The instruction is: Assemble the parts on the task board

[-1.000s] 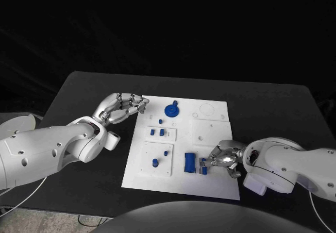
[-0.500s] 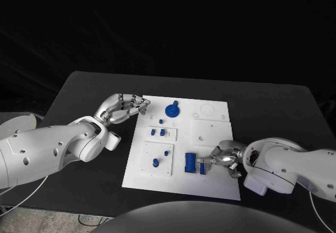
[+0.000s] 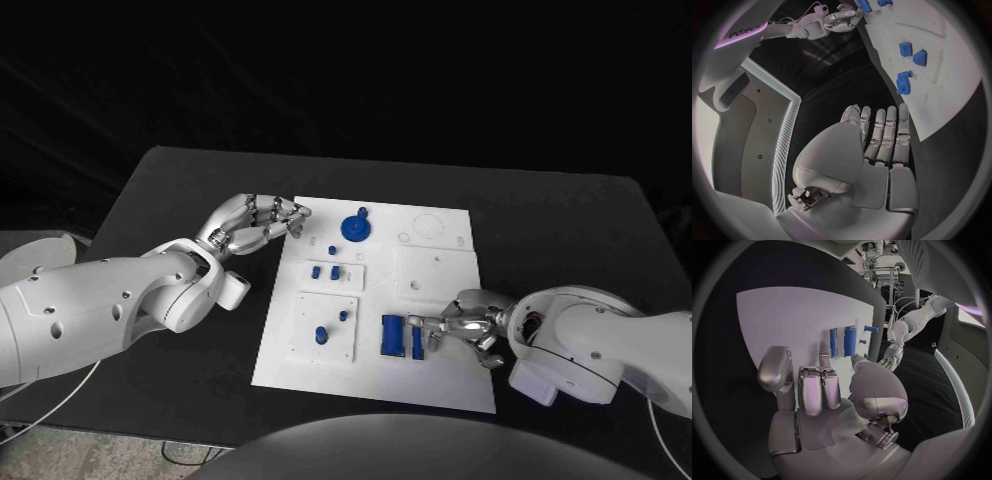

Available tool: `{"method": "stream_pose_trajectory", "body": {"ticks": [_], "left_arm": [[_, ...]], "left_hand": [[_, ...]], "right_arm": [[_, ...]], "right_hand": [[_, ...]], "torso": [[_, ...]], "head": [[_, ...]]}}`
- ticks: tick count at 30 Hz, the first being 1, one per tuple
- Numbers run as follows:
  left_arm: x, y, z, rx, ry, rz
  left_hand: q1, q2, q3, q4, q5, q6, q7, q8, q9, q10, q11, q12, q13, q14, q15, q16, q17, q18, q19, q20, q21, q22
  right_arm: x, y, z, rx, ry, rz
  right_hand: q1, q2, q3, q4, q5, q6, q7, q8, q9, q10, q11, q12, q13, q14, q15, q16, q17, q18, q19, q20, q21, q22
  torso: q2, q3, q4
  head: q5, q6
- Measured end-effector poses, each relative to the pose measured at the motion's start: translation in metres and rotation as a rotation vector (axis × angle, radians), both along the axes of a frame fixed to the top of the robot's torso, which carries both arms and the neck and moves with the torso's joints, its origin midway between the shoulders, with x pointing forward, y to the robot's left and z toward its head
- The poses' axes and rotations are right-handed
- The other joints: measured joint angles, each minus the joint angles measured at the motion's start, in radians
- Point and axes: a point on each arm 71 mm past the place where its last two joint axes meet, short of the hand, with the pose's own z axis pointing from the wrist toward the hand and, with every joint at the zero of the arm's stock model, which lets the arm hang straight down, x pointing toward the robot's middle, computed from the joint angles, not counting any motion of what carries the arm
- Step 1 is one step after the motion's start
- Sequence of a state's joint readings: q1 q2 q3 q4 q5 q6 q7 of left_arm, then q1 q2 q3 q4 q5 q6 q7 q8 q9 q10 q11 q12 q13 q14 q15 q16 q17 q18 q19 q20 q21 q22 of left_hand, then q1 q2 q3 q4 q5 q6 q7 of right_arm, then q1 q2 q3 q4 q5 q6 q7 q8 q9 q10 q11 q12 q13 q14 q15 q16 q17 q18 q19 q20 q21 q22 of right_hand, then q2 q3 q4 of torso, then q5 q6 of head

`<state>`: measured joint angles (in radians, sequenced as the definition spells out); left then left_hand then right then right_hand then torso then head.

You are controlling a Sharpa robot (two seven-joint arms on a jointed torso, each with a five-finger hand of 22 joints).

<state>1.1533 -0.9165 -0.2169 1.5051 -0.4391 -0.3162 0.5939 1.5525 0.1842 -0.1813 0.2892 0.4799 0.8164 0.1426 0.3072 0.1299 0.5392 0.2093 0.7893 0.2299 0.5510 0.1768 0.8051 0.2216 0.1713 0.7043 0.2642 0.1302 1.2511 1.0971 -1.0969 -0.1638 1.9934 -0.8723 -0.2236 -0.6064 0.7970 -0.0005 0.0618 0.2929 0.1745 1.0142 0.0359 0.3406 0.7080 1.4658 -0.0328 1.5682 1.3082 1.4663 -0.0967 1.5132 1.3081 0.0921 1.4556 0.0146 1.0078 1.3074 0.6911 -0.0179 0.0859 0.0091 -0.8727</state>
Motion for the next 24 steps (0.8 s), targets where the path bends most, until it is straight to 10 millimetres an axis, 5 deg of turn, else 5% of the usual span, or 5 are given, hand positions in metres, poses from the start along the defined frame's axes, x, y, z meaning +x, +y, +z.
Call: {"method": "stream_pose_trajectory", "body": {"ticks": [6,12,16,18,24], "left_arm": [[-0.004,0.002,0.001,-0.007,0.006,0.000],[-0.008,0.002,0.007,-0.026,0.004,0.001],[-0.006,-0.006,0.013,-0.055,-0.013,-0.005],[-0.005,-0.012,0.013,-0.078,-0.018,-0.006],[-0.003,-0.026,0.010,-0.126,-0.012,0.002]], "left_hand": [[0.000,0.000,0.000,0.000,0.000,0.000,0.000,0.000,0.000,0.000,0.000,0.000,0.000,0.000,0.000,0.001,0.000,0.000,0.000,0.000,0.000,0.000],[-0.070,0.018,-0.025,0.006,-0.032,0.000,0.000,-0.004,-0.003,-0.025,0.008,-0.010,-0.008,-0.017,0.009,-0.001,-0.012,0.000,0.000,0.000,-0.019,-0.005],[-0.134,0.032,-0.058,0.003,-0.066,-0.034,0.003,-0.030,-0.017,-0.085,-0.005,-0.055,-0.044,-0.076,0.001,-0.061,-0.051,0.000,-0.045,-0.004,-0.058,-0.030],[-0.146,0.029,-0.073,0.003,-0.089,-0.070,-0.003,-0.064,-0.034,-0.131,-0.027,-0.084,-0.076,-0.105,-0.018,-0.103,-0.080,0.000,-0.079,-0.020,-0.069,-0.065],[-0.260,0.001,-0.146,0.002,-0.232,-0.404,-0.121,-0.236,-0.085,-0.421,-0.193,-0.363,-0.171,-0.468,-0.137,-0.603,-0.190,-0.029,-0.508,-0.084,-0.080,-0.432]], "right_arm": [[0.016,-0.010,0.026,0.058,-0.108,-0.060],[0.053,-0.022,0.059,0.282,-0.251,-0.181],[0.069,-0.028,0.069,0.476,-0.335,-0.247],[0.077,-0.031,0.071,0.569,-0.388,-0.270],[0.084,-0.042,0.058,0.703,-0.521,-0.272]], "right_hand": [[-0.083,0.055,-0.095,-0.004,-0.026,0.008,-0.008,0.032,0.017,0.000,-0.007,-0.006,0.000,0.000,0.000,-0.100,-0.089,0.041,-0.073,-0.002,-0.259,0.000],[-0.092,0.115,-0.191,-0.002,-0.072,-0.036,0.029,0.050,0.025,-0.225,0.032,-0.500,-0.074,-0.227,0.043,-0.540,-0.674,0.078,-0.277,0.044,-0.671,-0.092],[-0.011,0.124,-0.258,-0.044,-0.044,-0.153,0.107,-0.009,-0.052,-0.645,0.153,-1.004,-0.407,-0.516,0.176,-0.902,-0.892,0.057,-0.514,0.143,-0.901,-0.284],[0.058,0.108,-0.273,-0.039,-0.043,-0.271,0.086,-0.091,-0.118,-0.888,0.224,-1.192,-0.540,-0.778,0.265,-1.096,-0.989,0.005,-0.746,0.199,-0.941,-0.399],[0.166,0.024,-0.241,0.000,-0.043,-0.632,-0.078,-0.286,-0.407,-1.365,0.007,-1.469,-0.966,-1.411,0.216,-1.469,-1.256,-0.008,-1.437,0.274,-0.998,-1.212]], "torso": [[-0.004,-0.0001,-0.0053],[-0.018,0.0007,-0.0247],[-0.023,0.0018,-0.0340],[-0.022,0.0034,-0.0345],[-0.020,0.0097,-0.0327]], "head": [[0.008,0.000],[0.022,0.000],[0.015,0.000],[0.014,0.000],[0.022,0.000]]}}
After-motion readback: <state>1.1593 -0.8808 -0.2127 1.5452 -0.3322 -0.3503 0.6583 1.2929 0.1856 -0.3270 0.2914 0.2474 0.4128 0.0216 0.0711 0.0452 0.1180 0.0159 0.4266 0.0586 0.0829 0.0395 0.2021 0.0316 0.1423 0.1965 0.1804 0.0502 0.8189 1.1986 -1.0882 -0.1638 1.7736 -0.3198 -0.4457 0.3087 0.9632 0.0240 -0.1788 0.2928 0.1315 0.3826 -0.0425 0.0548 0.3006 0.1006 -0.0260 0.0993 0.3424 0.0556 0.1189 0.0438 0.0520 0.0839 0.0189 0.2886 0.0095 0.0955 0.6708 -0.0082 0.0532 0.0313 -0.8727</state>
